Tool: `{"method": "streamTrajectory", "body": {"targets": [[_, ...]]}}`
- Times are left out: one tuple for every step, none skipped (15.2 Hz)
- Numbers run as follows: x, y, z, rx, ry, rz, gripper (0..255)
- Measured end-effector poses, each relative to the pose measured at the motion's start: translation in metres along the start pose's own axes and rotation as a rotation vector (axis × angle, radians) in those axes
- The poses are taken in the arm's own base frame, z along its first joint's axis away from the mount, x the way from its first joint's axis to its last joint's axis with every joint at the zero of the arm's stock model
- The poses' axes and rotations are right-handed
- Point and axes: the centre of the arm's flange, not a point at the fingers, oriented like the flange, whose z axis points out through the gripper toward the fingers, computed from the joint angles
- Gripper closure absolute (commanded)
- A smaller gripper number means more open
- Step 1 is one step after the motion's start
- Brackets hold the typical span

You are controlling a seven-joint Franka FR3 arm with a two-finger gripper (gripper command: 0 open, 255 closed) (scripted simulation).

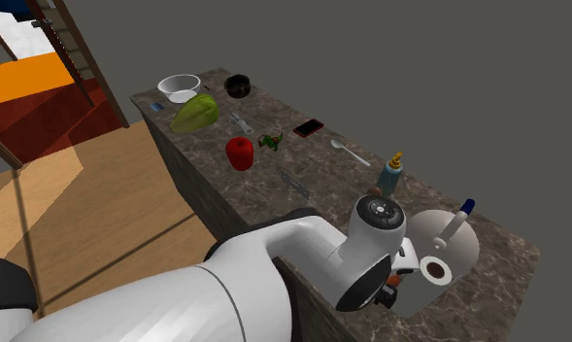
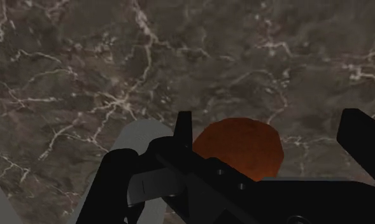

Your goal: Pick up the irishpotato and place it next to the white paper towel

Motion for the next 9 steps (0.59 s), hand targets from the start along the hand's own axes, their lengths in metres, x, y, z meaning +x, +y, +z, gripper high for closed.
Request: {"method": "streamTrajectory", "body": {"targets": [[0.0,0.0,-0.006,0.0,0.001,0.0,0],[0.0,0.002,-0.015,0.0,0.001,0.0,0],[0.001,-0.001,-0.028,0.0,0.002,0.0,0],[0.0,-0.001,-0.039,0.0,0.002,0.0,0],[0.0,-0.001,-0.044,0.0,0.001,0.0,0],[0.0,0.0,-0.047,0.0,0.001,0.0,0],[0.0,-0.001,-0.048,0.0,0.0,0.0,0],[0.0,-0.001,-0.049,0.0,0.0,0.0,0],[0.0,0.0,-0.049,0.0,0.0,0.0,0]]}}
